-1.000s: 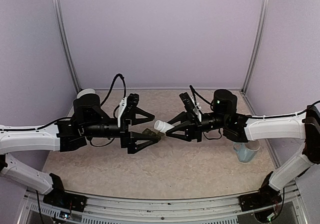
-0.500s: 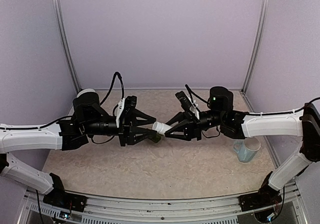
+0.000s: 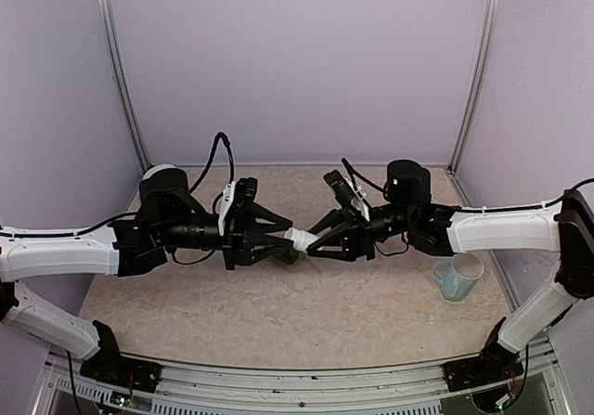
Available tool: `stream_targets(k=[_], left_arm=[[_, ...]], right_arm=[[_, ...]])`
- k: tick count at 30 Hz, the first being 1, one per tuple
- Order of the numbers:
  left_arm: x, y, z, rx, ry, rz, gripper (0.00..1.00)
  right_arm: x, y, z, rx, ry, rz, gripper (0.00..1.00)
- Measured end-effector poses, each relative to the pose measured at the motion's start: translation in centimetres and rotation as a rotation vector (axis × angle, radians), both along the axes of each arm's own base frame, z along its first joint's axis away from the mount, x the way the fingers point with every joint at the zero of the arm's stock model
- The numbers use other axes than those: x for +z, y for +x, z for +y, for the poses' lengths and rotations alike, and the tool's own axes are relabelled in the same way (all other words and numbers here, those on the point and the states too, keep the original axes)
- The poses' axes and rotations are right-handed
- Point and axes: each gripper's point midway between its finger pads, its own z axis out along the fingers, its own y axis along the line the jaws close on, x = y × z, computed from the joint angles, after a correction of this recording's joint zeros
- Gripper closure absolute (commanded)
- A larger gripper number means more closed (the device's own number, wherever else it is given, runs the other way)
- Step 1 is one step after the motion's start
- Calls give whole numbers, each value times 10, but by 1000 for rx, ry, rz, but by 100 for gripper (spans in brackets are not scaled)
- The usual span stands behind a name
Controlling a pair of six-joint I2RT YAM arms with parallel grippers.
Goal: Sort the pills into containers
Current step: Unscrew the lid of the pill bottle from the pill bottle.
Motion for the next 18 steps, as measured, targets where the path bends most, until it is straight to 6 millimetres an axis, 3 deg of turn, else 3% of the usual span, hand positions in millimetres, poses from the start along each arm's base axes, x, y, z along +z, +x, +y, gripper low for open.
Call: stream_targets(k=[8, 11, 18], left_arm=[[-1, 2, -2, 0, 5, 9, 56], [-1, 3, -2, 6, 5, 9, 49], [-5, 7, -3, 29, 14, 23, 51]], right_arm=[[-1, 2, -1, -4, -4, 7, 88], [-1, 2, -1, -4, -4, 7, 88], [-1, 1, -1, -1, -2, 5, 89]])
